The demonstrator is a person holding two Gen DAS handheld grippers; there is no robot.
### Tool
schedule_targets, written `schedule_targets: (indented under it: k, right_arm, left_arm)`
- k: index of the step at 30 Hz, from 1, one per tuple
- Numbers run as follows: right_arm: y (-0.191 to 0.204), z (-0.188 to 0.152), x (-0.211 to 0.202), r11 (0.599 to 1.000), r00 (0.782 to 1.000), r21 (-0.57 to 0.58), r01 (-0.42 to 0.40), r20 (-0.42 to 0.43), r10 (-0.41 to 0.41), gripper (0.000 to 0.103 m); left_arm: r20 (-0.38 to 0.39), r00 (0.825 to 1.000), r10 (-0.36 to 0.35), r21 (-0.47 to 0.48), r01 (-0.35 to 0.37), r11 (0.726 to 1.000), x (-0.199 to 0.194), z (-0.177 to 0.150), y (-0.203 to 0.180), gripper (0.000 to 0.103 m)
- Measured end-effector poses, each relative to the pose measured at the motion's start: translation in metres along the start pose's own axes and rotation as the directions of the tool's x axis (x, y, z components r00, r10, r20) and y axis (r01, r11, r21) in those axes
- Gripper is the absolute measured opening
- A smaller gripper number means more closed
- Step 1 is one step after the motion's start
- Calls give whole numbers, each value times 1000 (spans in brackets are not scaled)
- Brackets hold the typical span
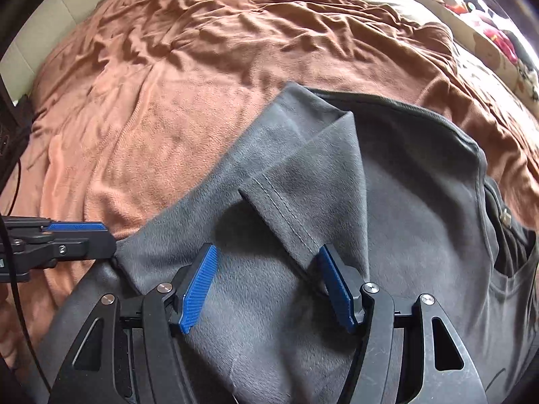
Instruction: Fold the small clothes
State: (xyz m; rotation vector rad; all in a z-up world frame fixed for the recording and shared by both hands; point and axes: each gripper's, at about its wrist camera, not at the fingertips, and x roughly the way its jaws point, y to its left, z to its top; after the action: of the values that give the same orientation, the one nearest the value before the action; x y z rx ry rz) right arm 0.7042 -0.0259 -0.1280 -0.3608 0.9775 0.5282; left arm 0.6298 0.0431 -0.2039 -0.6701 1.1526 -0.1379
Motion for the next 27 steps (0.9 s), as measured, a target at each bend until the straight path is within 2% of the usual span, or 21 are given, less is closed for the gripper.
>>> schedule_targets:
  k: [1, 3, 5, 7, 9, 11, 13, 17, 20, 24, 25, 27]
  right_arm:
    - [1, 2, 2, 1000, 1000, -2, 5, 3, -5, 60]
    - [1, 5, 5, 1000, 1000, -4, 28, 10, -28, 46]
    - [-3, 6, 4, 998, 999, 19, 52, 13, -52, 24]
    - [-11, 7, 3, 997, 999, 64, 40, 12, -41, 15]
    - [-18, 6, -1, 995, 999, 90, 43, 22, -45, 10]
    - [-28, 4, -5, 989, 995, 120, 89, 30, -93, 9]
    - [-45, 2, -9, 978, 994, 187, 98, 29, -105, 9]
    - [-81, -8, -14, 933, 989, 331, 140, -9, -145, 9]
    - [-102, -20, -20, 907, 996, 412, 91, -13, -94, 9]
    - [-108, -33, -31, 886, 1000, 462, 24, 5, -30, 10]
    - [-108, -35, -34, 882, 1000, 471, 4, 16, -13, 11]
    - [-104, -37, -37, 882, 998, 468, -56, 37, 44, 20]
  left_arm:
    - [4, 1000, -8, -3, 8, 1000, -1, -1, 1, 34]
    - [8, 1000, -12, 2, 12, 1000, -1, -1, 3, 29]
    - [8, 1000, -8, -1, 8, 1000, -2, 0, 5, 24]
    - [10, 1000, -4, -3, 4, 1000, -1, 1, 7, 19]
    - [11, 1000, 6, -2, -6, 1000, -2, 2, 9, 12]
    - [14, 1000, 5, -1, -5, 1000, -2, 2, 11, 9]
    - [14, 1000, 1, -8, -1, 1000, -2, 2, 15, 6]
    - [20, 1000, 11, -18, -10, 1000, -6, 4, 20, 4]
    - [34, 999, 33, -12, -32, 999, -14, 6, 19, 4]
    - [63, 998, 27, 0, -27, 1000, -24, 8, 12, 4]
    - [67, 998, 21, 3, -21, 1000, -25, 9, 10, 5]
    - [71, 997, 16, 16, -17, 1000, -25, 10, 3, 9]
